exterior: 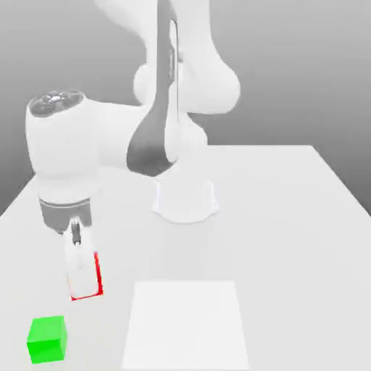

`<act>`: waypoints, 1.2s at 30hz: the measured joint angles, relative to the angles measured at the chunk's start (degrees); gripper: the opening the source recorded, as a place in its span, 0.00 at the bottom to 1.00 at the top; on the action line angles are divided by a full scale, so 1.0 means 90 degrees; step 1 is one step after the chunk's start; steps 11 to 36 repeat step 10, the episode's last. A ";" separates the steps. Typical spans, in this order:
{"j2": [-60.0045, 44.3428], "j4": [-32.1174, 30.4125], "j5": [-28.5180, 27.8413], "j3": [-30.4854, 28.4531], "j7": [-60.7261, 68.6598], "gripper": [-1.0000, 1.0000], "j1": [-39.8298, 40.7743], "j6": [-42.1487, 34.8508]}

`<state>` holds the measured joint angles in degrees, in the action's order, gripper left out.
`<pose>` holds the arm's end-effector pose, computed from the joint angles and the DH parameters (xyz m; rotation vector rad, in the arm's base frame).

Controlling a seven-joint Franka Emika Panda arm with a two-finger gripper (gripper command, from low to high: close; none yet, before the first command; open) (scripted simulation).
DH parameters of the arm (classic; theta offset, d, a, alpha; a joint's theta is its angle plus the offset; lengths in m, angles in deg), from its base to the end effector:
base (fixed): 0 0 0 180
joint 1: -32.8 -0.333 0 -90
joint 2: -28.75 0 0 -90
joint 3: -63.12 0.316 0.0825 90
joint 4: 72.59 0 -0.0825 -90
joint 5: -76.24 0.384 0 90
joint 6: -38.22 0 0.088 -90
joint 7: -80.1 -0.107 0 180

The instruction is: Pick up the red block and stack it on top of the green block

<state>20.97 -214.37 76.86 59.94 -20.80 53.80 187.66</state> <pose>0.4358 -0.1964 0.2386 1.4351 -2.7916 -0.0003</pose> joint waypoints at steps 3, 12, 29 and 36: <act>-0.0409 0.0523 0.0123 -0.0141 -0.0396 0.00 0.0095 -0.0095; -0.1213 0.0650 0.0265 -0.0090 -0.0379 1.00 0.0165 0.0581; -0.1213 0.0650 0.0265 -0.0090 -0.0379 1.00 0.0165 0.0581; -0.1213 0.0650 0.0265 -0.0090 -0.0379 1.00 0.0165 0.0581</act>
